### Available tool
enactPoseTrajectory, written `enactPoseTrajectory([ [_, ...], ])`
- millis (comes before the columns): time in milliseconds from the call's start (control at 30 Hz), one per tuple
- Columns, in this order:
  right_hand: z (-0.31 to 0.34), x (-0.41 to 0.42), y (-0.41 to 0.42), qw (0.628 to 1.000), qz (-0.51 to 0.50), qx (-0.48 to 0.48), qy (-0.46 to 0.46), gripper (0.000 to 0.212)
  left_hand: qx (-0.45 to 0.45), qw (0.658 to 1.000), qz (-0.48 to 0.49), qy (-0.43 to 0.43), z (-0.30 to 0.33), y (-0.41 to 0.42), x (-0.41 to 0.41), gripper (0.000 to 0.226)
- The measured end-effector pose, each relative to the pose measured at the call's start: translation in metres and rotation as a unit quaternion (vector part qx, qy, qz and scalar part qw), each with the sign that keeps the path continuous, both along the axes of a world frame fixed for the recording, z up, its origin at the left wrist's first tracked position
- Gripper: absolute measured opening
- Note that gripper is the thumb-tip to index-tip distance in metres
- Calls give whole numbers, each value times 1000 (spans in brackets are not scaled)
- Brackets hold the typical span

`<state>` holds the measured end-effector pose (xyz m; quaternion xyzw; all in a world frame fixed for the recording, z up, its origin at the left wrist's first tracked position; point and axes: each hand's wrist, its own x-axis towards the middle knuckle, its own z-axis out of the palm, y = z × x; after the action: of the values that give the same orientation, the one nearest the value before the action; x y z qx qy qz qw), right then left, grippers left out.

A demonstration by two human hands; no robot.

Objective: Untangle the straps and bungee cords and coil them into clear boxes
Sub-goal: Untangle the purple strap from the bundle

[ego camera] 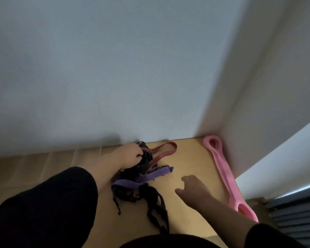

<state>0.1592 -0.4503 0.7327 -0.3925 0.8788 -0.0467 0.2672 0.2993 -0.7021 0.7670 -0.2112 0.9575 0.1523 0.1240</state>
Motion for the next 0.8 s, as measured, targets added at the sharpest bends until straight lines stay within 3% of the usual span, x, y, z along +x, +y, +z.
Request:
enactPoseTrajectory([
  [133,-5,26,-32,998,65,0,-9,53,29,999,33,-30,-11,5,51,22],
  [367,-11,64,-69,988,144,-34,-37,40,53,996,65,11,-26,34,97,39],
  [567,-21,73,-77,988,150,31,-23,28,45,995,79,30,-46,39,107,40],
  [800,-44,71,-65,991,90,96,-14,42,63,996,51,42,-68,42,100,38],
])
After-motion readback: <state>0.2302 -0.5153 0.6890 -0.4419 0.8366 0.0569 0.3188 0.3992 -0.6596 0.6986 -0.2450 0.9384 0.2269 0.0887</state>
